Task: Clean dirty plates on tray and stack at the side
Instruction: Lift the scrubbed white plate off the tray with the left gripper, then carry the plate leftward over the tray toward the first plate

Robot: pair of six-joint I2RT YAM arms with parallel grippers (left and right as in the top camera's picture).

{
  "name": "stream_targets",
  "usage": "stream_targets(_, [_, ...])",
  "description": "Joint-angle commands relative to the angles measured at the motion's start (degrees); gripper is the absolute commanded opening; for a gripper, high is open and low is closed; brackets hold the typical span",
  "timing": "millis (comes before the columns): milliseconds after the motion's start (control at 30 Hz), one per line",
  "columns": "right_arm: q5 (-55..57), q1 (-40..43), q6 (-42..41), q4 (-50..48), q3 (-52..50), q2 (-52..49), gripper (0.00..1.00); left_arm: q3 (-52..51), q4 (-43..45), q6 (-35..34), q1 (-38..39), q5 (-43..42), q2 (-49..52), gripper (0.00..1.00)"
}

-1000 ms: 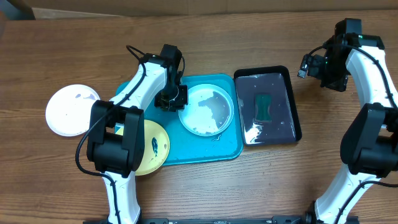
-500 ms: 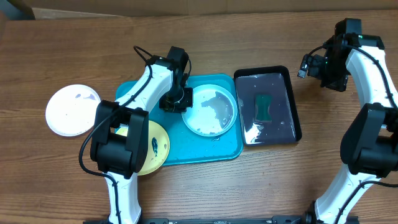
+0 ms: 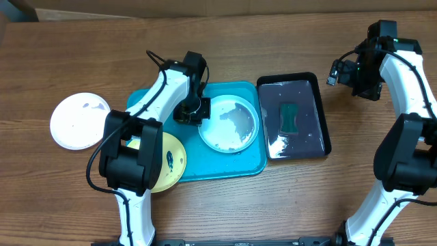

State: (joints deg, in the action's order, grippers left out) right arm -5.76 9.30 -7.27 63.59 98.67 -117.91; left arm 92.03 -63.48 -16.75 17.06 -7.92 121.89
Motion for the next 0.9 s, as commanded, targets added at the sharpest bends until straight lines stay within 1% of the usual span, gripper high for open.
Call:
stream_targets(0, [-0.04,0.09,-0.17,-0.35,0.68,1.11,1.0,8.13,-3.3,0.48,-1.2,0.9,0.13,0.04])
stream_targets(333, [-0.04,0.09,-0.17,-0.35,0.68,1.11,1.0,27.26,-14.01,0.46,-0.7,2.49,0.13,0.04])
stream_targets(433, [-0.04,0.09,-0.17,-0.35,0.66,1.11,1.0,31.43,-15.58,-0.22,0.31,2.58,0.13,0.04])
stream_targets(600, [-0.04,0.09,-0.17,-0.35,0.68,1.11,1.0,33.29,-13.51,-1.01,4.17,2.8,0.13,0.04])
stream_targets(767, [-0.04,0.09,-0.17,-0.35,0.68,1.11,1.0,33.29,-9.6,-4.33,10.25,9.49,0.13,0.04])
stream_targets(867, [-0.04,0.09,-0.17,-0.35,0.68,1.11,1.0,33.29,-7.08,-4.74,14.82,14.45,0.13,0.04])
